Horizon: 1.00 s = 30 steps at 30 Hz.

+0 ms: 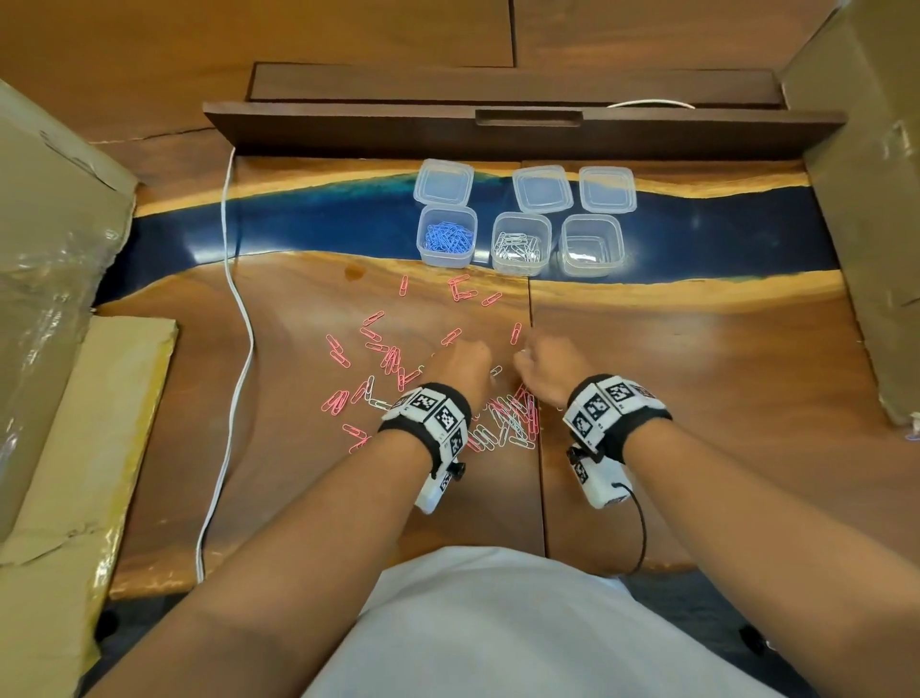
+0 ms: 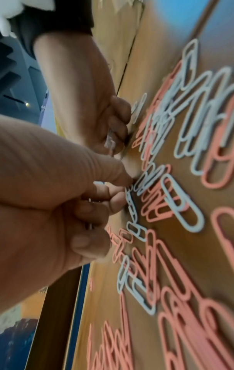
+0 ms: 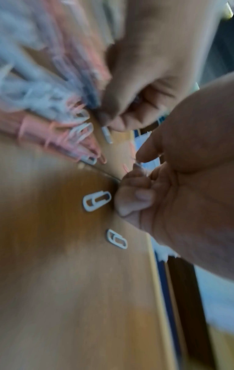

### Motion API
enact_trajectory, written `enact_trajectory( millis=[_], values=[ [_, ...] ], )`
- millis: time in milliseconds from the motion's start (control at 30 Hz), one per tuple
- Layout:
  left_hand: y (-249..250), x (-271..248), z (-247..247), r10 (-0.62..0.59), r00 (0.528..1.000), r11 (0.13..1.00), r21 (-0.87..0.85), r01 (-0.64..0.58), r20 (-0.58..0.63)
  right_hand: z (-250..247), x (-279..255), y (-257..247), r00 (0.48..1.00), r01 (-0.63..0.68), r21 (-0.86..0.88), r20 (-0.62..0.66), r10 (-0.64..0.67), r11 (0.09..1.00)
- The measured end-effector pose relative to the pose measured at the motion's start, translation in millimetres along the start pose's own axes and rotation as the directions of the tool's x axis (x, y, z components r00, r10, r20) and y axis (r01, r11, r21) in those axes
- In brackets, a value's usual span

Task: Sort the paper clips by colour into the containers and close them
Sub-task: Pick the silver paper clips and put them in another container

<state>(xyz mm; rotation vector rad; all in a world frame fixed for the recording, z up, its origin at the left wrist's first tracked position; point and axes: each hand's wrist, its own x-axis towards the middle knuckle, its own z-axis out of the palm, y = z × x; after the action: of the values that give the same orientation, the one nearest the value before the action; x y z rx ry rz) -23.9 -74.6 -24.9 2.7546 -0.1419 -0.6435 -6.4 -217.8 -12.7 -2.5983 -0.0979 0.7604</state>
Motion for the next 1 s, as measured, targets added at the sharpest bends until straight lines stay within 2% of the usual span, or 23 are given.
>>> enact_trajectory(
  millis=[33, 67, 100, 133, 167, 200, 300, 400, 467, 500, 533, 567, 600, 633, 700, 733, 767, 800, 867, 900, 933, 967, 1000],
  values=[
    [1, -2, -1, 0.016, 1.000, 1.000, 0.016, -0.016, -0.005, 0, -1, 3, 0.999, -0.052, 0.212, -0.001, 0.053, 0.976],
    [2, -3, -2, 0.026, 1.000, 0.999, 0.037, -0.026, -0.009, -1, -3, 5, 0.994, -0.107, 0.474, 0.037, 0.102, 0.874],
    [2, -4, -2, 0.035, 0.999, 0.998, 0.054, -0.034, -0.014, 0, -6, 8, 0.987, -0.158, 0.708, 0.099, 0.125, 0.688],
    [3, -4, -2, 0.035, 0.999, 0.997, 0.068, -0.034, -0.015, 0, -10, 11, 0.982, -0.187, 0.855, 0.150, 0.116, 0.483],
    [4, -5, -2, 0.033, 0.999, 0.996, 0.077, -0.032, -0.015, 1, -14, 14, 0.981, -0.195, 0.923, 0.177, 0.083, 0.333],
    [5, -4, -2, 0.027, 1.000, 0.996, 0.086, -0.026, -0.011, 3, -19, 16, 0.982, -0.190, 0.950, 0.183, 0.051, 0.248],
    [6, -5, -2, 0.020, 1.000, 0.996, 0.085, -0.020, 0.003, 12, -30, 17, 0.984, -0.175, 0.974, 0.176, 0.005, 0.144],
    [1, -6, 1, 0.041, 0.999, 0.999, -0.001, -0.041, 0.005, 20, -38, 17, 0.985, -0.171, 0.979, 0.173, -0.009, 0.111],
    [-7, -9, 1, 0.004, 1.000, 0.984, -0.181, -0.008, -0.025, 24, -40, 17, 0.985, -0.166, 0.978, 0.170, -0.025, 0.125],
    [-12, -12, -2, -0.034, 0.999, 0.946, -0.324, 0.022, -0.033, 25, -41, 17, 0.984, -0.169, 0.977, 0.175, -0.037, 0.128],
    [-18, -15, -4, -0.081, 0.996, 0.875, -0.482, 0.054, -0.037, 26, -40, 17, 0.981, -0.177, 0.977, 0.184, -0.053, 0.118],
    [-24, -20, -9, -0.136, 0.990, 0.765, -0.637, 0.092, -0.021, 25, -39, 17, 0.977, -0.192, 0.977, 0.200, -0.075, 0.096],
    [-32, -25, -13, -0.191, 0.981, 0.610, -0.780, 0.136, 0.021, 23, -38, 17, 0.971, -0.212, 0.974, 0.219, -0.098, 0.075],
    [-40, -31, -19, -0.224, 0.971, 0.409, -0.896, 0.172, 0.084, 21, -36, 16, 0.964, -0.230, 0.971, 0.236, -0.119, 0.068],
    [-54, -42, -26, -0.200, 0.959, -0.035, -0.980, 0.196, 0.199, 17, -31, 12, 0.955, -0.249, 0.958, 0.267, -0.127, 0.143],
    [-60, -44, -25, -0.176, 0.955, -0.192, -0.960, 0.204, 0.238, 16, -27, 9, 0.955, -0.248, 0.939, 0.278, -0.102, 0.237],
    [-64, -48, -24, -0.153, 0.951, -0.285, -0.933, 0.220, 0.271, 14, -24, 5, 0.961, -0.229, 0.898, 0.271, -0.062, 0.375],
    [-67, -50, -21, -0.139, 0.944, -0.331, -0.912, 0.241, 0.300, 13, -20, 1, 0.970, -0.190, 0.818, 0.243, -0.027, 0.543],
    [-68, -51, -16, -0.117, 0.931, -0.326, -0.899, 0.293, 0.346, 12, -12, -6, 0.990, -0.036, 0.530, 0.135, -0.042, 0.847],
    [-68, -51, -14, -0.122, 0.923, -0.278, -0.906, 0.320, 0.364, 11, -8, -10, 0.991, 0.068, 0.359, 0.086, -0.106, 0.931],
    [-66, -51, -13, -0.146, 0.918, -0.172, -0.923, 0.344, 0.369, 11, -4, -12, 0.983, 0.158, 0.211, 0.059, -0.174, 0.965],
    [-63, -49, -12, -0.196, 0.919, 0.010, -0.936, 0.352, 0.344, 10, 1, -13, 0.973, 0.213, 0.102, 0.065, -0.220, 0.972],
    [-59, -48, -11, -0.252, 0.926, 0.241, -0.909, 0.340, 0.280, 8, 4, -14, 0.965, 0.248, 0.017, 0.086, -0.248, 0.969]
  ],
)
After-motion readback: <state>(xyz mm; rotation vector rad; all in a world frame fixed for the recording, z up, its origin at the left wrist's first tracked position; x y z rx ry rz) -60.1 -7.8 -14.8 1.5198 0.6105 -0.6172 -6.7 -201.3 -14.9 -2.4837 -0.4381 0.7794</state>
